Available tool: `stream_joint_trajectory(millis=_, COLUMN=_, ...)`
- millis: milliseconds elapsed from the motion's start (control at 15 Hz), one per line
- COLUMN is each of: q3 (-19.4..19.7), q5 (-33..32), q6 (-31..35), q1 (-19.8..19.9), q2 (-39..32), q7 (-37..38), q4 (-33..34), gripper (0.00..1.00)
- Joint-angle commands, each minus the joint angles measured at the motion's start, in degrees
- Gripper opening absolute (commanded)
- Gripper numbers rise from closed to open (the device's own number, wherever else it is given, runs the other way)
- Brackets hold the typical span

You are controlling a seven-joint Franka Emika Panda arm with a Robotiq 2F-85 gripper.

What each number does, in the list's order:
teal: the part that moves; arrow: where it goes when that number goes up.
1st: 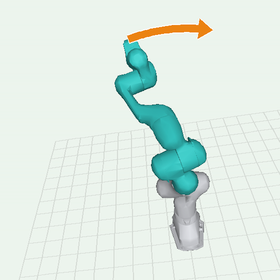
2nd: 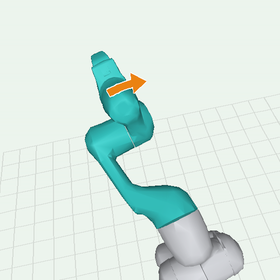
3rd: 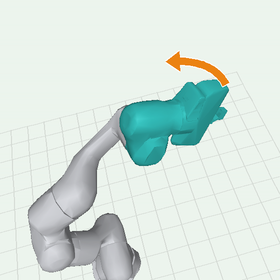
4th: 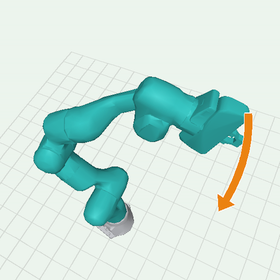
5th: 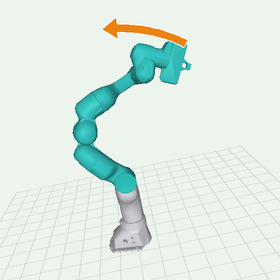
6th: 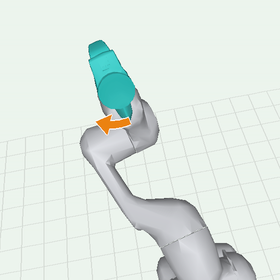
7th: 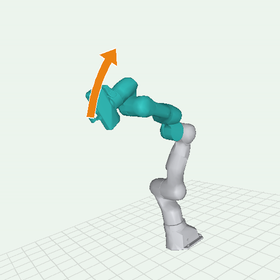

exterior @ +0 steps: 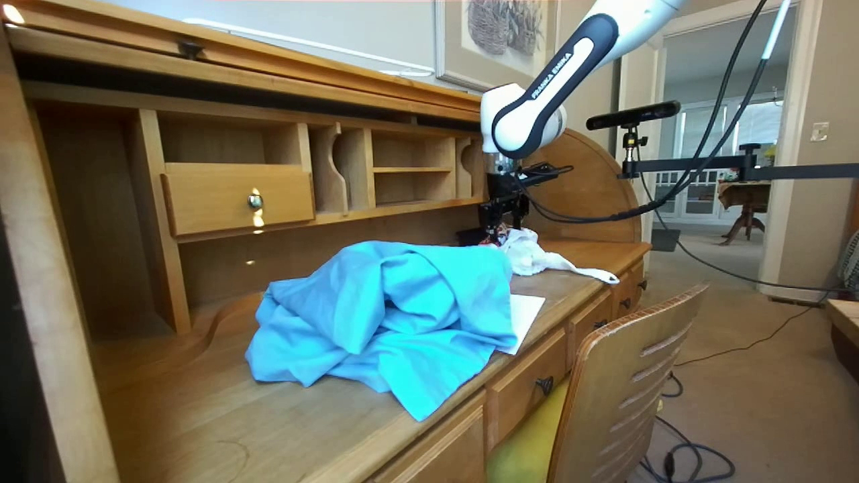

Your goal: Use the white towel to wipe the desk

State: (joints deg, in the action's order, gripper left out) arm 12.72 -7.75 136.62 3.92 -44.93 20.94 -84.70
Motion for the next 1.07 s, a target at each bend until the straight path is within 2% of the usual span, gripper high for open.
stream_joint_trajectory(millis=0, q3=-1.4, q5=0.7, q6=-3.7, q1=-0.3, q2=5.7, q7=-4.5, q4=-3.9, gripper=1.0)
stream_joint_trajectory(millis=267, q3=-4.5, q5=2.0, q6=-9.5, q1=0.1, q2=11.2, q7=-9.5, q4=-8.4, gripper=1.0)
stream_joint_trajectory(millis=467, q3=-7.7, q5=5.6, q6=-12.7, q1=1.0, q2=14.4, q7=-12.3, q4=-11.2, gripper=1.0)
stream_joint_trajectory(millis=733, q3=-11.7, q5=13.6, q6=-10.1, q1=2.8, q2=17.9, q7=-19.1, q4=-15.4, gripper=1.0)
stream_joint_trajectory(millis=867, q3=-13.0, q5=17.1, q6=-6.3, q1=3.5, q2=19.3, q7=-22.4, q4=-17.9, gripper=1.0)
stream_joint_trajectory(millis=933, q3=-10.8, q5=13.6, q6=-10.0, q1=1.5, q2=15.9, q7=-18.4, q4=-12.7, gripper=1.0)
stream_joint_trajectory(millis=1000, q3=-11.3, q5=14.7, q6=-8.9, q1=1.8, q2=16.6, q7=-19.6, q4=-13.7, gripper=1.0)
